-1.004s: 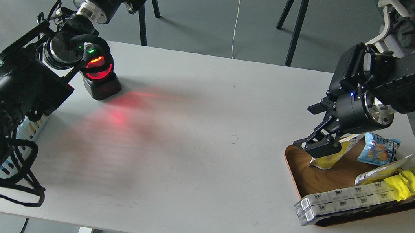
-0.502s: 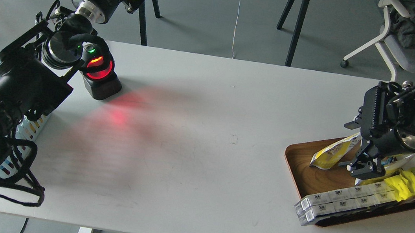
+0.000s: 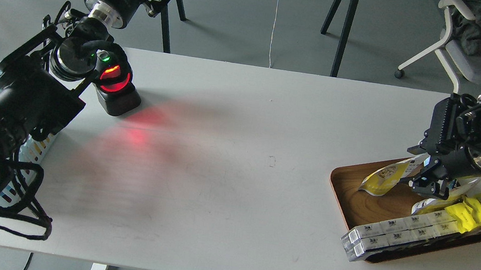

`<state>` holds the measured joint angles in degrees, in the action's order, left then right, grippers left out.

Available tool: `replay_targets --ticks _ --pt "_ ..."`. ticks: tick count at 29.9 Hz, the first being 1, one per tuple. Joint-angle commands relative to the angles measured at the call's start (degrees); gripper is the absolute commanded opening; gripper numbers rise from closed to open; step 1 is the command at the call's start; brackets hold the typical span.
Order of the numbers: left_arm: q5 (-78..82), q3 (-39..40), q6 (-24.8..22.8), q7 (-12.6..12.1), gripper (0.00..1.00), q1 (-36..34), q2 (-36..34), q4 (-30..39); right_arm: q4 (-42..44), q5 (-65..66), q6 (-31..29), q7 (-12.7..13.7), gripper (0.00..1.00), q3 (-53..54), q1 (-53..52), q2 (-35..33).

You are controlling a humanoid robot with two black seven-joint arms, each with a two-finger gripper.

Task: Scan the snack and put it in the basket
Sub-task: 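Grasp the yellow snack packet with the right gripper and lift it, then carry the packet toward the scanner and set it upright on the table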

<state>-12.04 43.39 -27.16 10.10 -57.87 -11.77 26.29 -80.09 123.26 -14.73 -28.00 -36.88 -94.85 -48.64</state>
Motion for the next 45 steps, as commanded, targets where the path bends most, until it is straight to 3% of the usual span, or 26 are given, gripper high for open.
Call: replay_targets --ticks 1,3,5,19,26,31,45 --pt "0.0 0.0 0.0 0.0 1.0 0.0 0.1 0.0 0.3 -0.1 0.0 0.0 0.16 0.2 0.0 0.3" --pt "0.0 0.0 -0.1 0.0 1.0 0.0 0.2 0.0 0.8 -0.2 0.0 0.0 0.07 0.5 0.1 0.5" --pt "0.0 0.0 0.0 0.0 1.0 0.0 0.2 0.0 1.4 -0.2 0.0 0.0 0.03 1.1 0.2 0.7" --pt "0.1 0.0 -0.1 0.0 1.0 -0.1 -0.2 0.0 -0.3 -3.9 0.1 0.0 0.0 4.7 -4.5 3.5" --pt "0.0 -0.1 -0.4 0.0 1.0 -0.2 -0.4 0.0 0.5 -11.5 0.2 0.0 0.0 5.5 -7.5 16.3" --pt "0.0 -0.1 -0.4 -0.1 1.0 -0.1 -0.4 0.0 6.4 -13.4 0.2 0.0 0.0 7.6 -6.0 26.2" --pt "0.0 0.0 -0.5 0.0 1.0 -0.2 -0.4 0.0 14.5 -14.7 0.2 0.0 0.0 7.7 -1.2 39.6"
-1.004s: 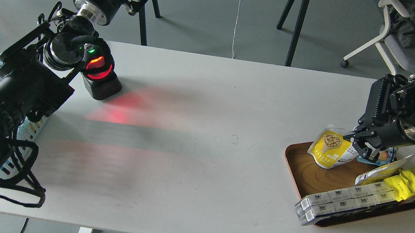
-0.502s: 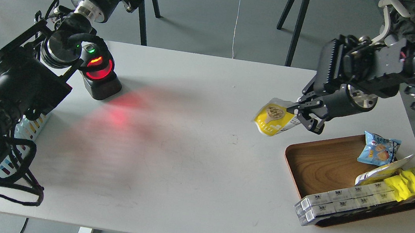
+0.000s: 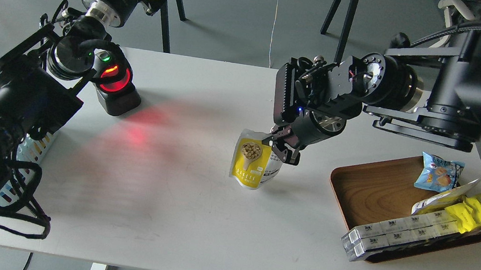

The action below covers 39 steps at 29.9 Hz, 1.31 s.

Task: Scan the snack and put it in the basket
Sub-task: 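Carry the packet toward the scanner and set it upright on the table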

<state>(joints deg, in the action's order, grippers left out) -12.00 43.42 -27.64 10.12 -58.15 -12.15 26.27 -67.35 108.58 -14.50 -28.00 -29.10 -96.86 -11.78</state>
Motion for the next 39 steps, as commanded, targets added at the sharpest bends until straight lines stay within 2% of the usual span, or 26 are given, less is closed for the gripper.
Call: replay_targets --ticks 1,11,39 --pt "0.0 0.0 -0.1 0.0 1.0 0.1 0.0 0.0 2.0 0.0 0.0 0.0 0.0 -0.1 1.1 3.6" --pt "0.0 -0.1 -0.4 0.0 1.0 0.3 -0.1 0.0 8.0 -0.5 0.0 0.0 0.0 0.0 2.4 10.9" --pt "0.0 -0.1 -0.4 0.0 1.0 0.6 -0.1 0.0 9.7 -3.7 -0.2 0.0 0.0 1.7 0.6 11.7"
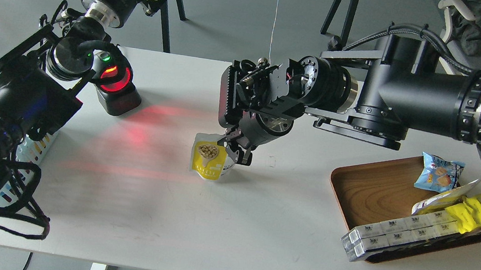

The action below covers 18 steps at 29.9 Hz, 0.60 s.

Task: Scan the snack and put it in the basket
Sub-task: 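Carry the packet toward the scanner and set it upright on the table, then release the packet and withdraw the right gripper upward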

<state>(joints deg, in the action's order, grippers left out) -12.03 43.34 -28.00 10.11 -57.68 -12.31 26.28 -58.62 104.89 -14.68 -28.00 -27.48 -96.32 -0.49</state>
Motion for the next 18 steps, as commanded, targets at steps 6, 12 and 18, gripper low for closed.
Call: replay_targets --ticks 6,12,18 --pt "0.0 0.0 0.0 0.0 1.0 0.2 0.0 0.0 1.6 0.0 0.0 0.0 0.01 0.1 0.4 0.5" --pt "0.0 0.1 0.0 0.0 1.0 0.2 0.0 0.0 1.6 0.0 0.0 0.0 0.17 0.1 0.9 0.5" --pt "0.0 0.1 0.0 0.0 1.0 0.2 -0.1 0.0 1.6 -0.7 0.0 0.0 0.37 1.0 0.9 0.5"
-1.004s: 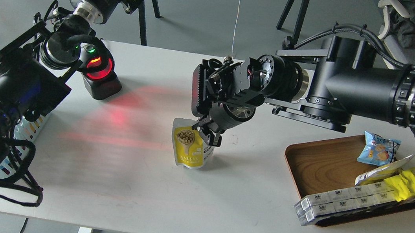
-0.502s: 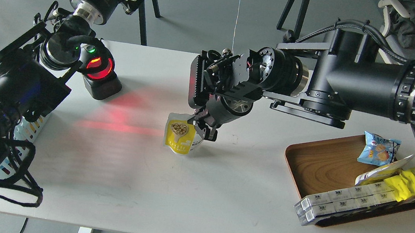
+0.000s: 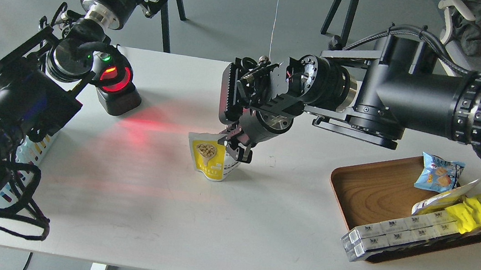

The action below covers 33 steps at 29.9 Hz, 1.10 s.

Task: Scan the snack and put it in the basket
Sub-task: 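Release the packet and withdraw the right gripper upward, then reach the left gripper over to the standing yellow packet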

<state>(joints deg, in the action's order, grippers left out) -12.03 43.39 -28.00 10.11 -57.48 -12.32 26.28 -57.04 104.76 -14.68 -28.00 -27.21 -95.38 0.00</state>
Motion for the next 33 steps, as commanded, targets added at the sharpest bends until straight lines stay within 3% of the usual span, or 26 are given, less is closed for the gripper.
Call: replay_targets --ticks 1,5,13,18,27,30,33 --pt "0.0 0.0 0.0 0.0 1.0 0.0 -0.1 0.0 0.0 -1.5 0.0 0.0 0.45 1.1 -0.1 0.0" --pt "0.0 0.0 0.1 0.1 1.0 -0.1 -0.1 0.0 -0.4 -7.2 -0.3 0.0 0.72 1.6 -1.1 0.0" --pt "0.1 -0.1 0.5 -0.2 1.0 -1.1 -1.9 0.2 -2.5 -21.6 -0.8 0.0 0.94 5.3 -6.0 -8.1" --pt "1.8 -4.9 0.2 -4.5 1.0 -4.6 -3.7 0.9 -4.1 -30.5 -0.9 0.0 0.96 11.3 -5.3 -17.6" --pt "3.1 -17.9 0.0 -5.3 1.0 -9.5 -9.8 5.5 -3.6 -53.9 -0.9 0.0 0.99 17.5 -0.3 -33.0" --pt "11.8 -22.8 0.0 -4.7 1.0 -11.1 -11.7 8.9 -3.3 -59.2 -0.8 0.0 0.99 19.5 2.2 -35.9" --pt "23.7 -22.9 0.0 -4.6 1.0 -12.0 -13.5 12.7 -1.6 -64.9 -0.7 0.0 0.99 22.0 5.7 -37.4"
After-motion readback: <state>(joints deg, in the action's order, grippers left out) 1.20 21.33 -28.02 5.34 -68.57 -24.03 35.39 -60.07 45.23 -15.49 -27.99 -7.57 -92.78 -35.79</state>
